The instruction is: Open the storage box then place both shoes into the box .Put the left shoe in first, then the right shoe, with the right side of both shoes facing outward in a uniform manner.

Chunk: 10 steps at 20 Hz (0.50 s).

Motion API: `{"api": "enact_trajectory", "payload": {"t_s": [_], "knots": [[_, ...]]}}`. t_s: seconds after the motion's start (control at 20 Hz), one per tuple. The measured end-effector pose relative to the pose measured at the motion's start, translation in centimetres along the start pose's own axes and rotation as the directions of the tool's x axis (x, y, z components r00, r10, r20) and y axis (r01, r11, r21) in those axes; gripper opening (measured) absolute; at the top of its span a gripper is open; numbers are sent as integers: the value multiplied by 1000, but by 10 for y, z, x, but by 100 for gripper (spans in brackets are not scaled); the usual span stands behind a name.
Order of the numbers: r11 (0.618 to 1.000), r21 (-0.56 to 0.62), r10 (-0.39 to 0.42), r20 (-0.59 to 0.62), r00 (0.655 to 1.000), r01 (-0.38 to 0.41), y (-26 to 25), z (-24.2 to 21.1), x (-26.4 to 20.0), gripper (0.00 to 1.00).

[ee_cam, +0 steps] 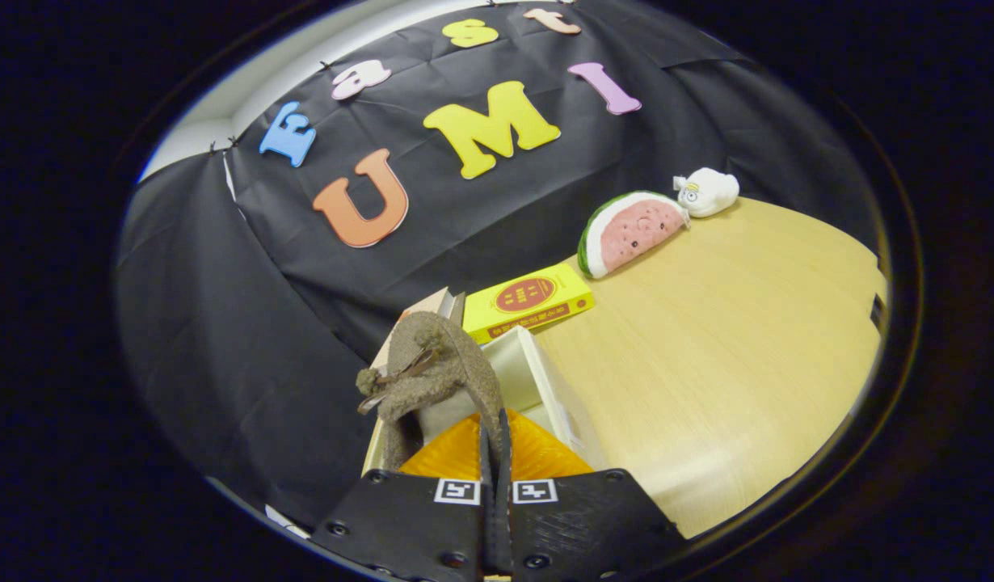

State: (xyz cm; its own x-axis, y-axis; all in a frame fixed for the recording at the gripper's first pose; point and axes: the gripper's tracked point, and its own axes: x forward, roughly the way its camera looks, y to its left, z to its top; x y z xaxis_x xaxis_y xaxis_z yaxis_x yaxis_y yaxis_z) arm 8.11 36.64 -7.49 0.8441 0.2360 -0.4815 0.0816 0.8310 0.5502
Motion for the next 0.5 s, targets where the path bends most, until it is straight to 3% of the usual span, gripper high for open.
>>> {"api": "enact_trajectory", "payload": {"t_s": [0.25,0.35,0.5], "knots": [[1000,30,-10,-33,999,11,-6,-15,7,2],[1000,3,6,-22,1000,-6,0,-12,2,9],[996,-28,91,23,996,-90,17,0,-12,28]]}}
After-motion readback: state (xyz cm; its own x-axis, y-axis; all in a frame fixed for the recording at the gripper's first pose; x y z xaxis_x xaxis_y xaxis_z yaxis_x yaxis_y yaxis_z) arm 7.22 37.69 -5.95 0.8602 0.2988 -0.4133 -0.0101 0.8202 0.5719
